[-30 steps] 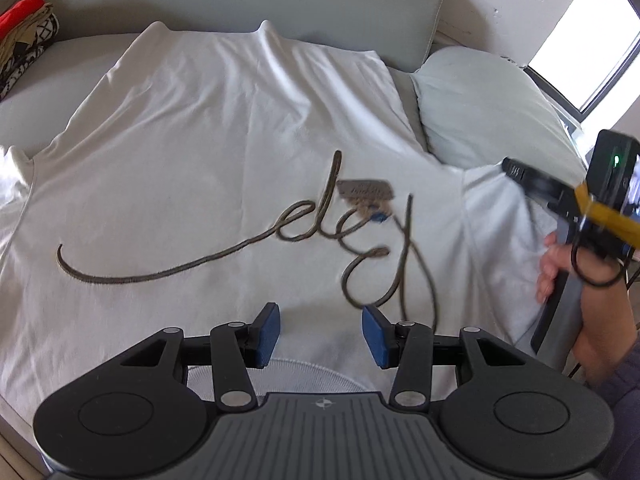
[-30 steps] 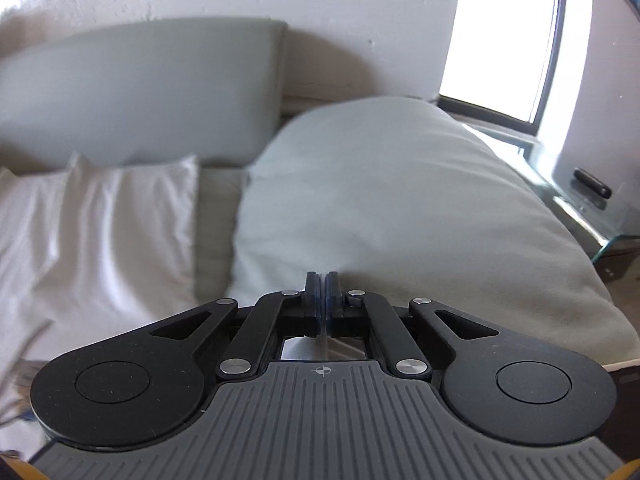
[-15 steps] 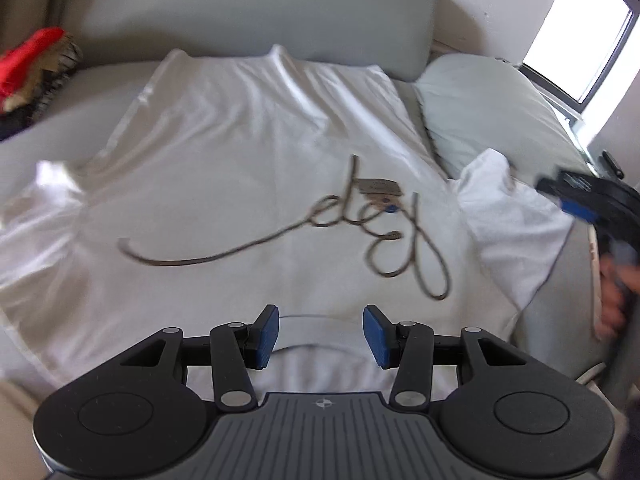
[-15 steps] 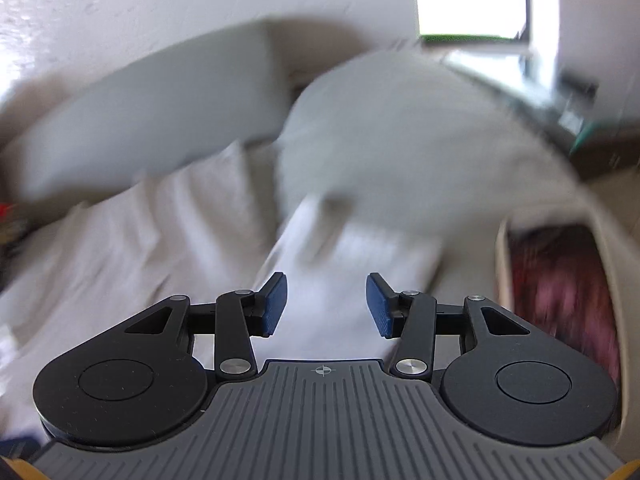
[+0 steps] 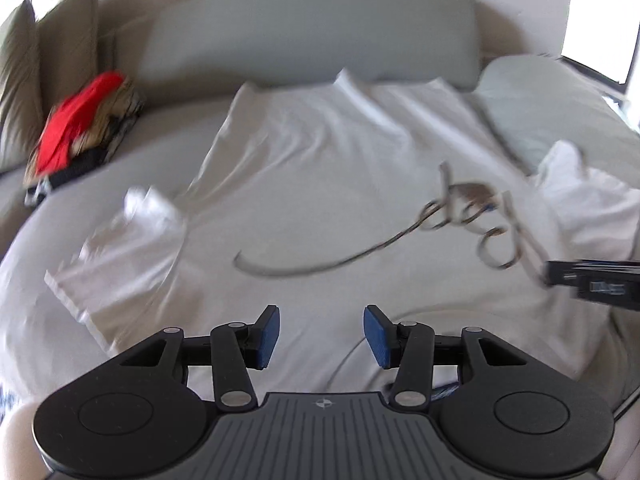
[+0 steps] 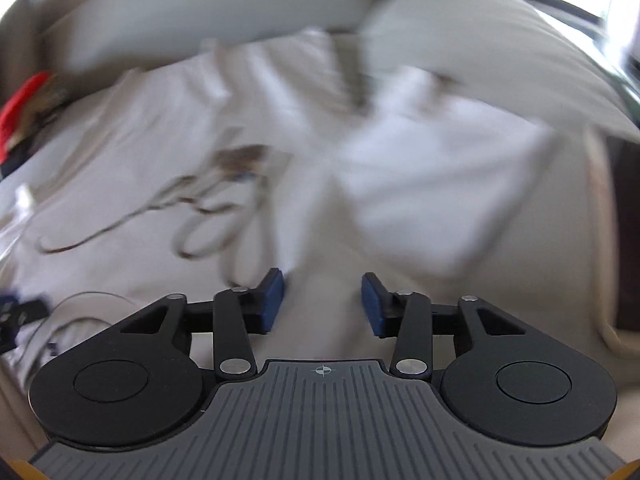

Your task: Fold clothes

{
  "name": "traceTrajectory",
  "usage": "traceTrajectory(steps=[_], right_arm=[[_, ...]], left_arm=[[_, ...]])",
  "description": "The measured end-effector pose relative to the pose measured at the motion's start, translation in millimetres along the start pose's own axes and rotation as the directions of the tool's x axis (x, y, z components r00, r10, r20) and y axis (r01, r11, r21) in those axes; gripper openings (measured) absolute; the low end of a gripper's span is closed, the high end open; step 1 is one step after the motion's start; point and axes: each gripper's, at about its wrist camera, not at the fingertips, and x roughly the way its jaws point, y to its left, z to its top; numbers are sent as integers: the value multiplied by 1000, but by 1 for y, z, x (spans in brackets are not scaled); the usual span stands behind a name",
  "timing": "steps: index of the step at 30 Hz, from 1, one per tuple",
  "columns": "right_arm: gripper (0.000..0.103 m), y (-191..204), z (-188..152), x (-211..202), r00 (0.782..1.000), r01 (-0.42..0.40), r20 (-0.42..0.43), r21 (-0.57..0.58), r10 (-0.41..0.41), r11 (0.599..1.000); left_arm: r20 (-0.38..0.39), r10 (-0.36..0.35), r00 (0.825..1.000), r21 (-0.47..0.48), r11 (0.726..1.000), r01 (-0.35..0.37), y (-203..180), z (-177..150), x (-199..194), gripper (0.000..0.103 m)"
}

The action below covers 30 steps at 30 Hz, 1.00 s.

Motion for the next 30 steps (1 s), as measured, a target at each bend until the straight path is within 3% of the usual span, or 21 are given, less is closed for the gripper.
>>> traceTrajectory(steps=[3, 6, 10, 12, 15, 17, 20, 24, 28, 29, 30], right_arm=[[44, -29, -10, -3, 995, 93, -32, 56, -91, 994], [26, -49, -13, -11, 994, 92, -79, 141, -82, 986], [35, -36, -13, -36, 1000, 14, -2, 153, -14, 988], [41, -19, -9, -40, 998, -55, 29, 114, 52, 992], [41, 11, -6, -37, 989, -131, 68, 11, 130, 991], [41, 27, -7, -30, 987, -141, 64, -55, 144, 988], [41, 41, -16, -21, 990, -143, 4, -115, 144, 983], [40, 37, -28, -31, 992, -121, -34, -129, 118, 984], [41, 16, -32, -42, 979, -141, -152, -13, 137, 990], [41, 10, -35, -46, 976, -151, -156, 16, 152, 988], [41, 6, -37, -51, 975, -171, -136, 37, 174, 985]], left_arm=[[-12, 16, 1000, -55, 998, -16, 24, -9, 0, 49], [-22, 8, 1000, -92, 996, -10, 36, -13, -8, 48], [-3, 17, 1000, -140, 990, -17, 37, -14, -27, 47], [45, 15, 999, -133, 991, -9, 32, -13, -37, 48], [89, 20, 996, -95, 995, -12, 23, -13, -37, 49], [64, 27, 998, -64, 998, -23, 17, -16, -27, 49], [10, 40, 999, -46, 998, -40, 13, -26, -11, 50], [-12, 39, 999, -4, 999, -39, 7, -36, -20, 50], [-84, 8, 996, 41, 999, -5, 4, -48, -31, 50], [-112, -5, 994, 49, 999, 10, 3, -51, -33, 50], [-89, 3, 996, 48, 999, 2, 3, -51, -36, 50]])
